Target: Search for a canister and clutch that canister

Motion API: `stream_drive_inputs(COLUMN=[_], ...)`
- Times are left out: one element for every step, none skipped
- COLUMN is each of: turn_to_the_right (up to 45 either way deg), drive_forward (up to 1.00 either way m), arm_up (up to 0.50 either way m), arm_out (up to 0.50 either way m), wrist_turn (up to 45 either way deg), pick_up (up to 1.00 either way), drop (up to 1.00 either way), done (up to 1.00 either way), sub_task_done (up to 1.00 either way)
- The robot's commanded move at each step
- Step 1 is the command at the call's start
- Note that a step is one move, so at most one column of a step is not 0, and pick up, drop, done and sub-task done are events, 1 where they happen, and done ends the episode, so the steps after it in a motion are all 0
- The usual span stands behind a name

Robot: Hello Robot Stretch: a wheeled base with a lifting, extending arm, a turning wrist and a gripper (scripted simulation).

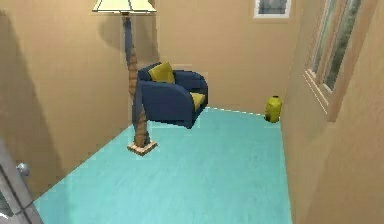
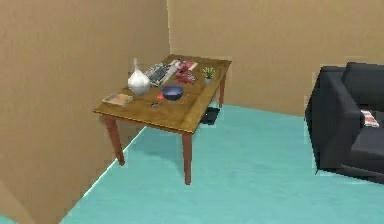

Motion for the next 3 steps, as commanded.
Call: stream_drive_inputs(turn_to_the_right=[0.0, 15.0, 0.0], drive_forward=[0.8, 0.0, 1.0], arm_up=[0.0, 0.0, 0.0], arm_out=[0.0, 0.0, 0.0], wrist_turn=[0.0, 0.0, 0.0], pick_up=[0.0, 0.0, 0.0], drop=[0.0, 0.0, 0.0], done=[0.0, 0.0, 0.0], sub_task_done=[0.0, 0.0, 0.0])
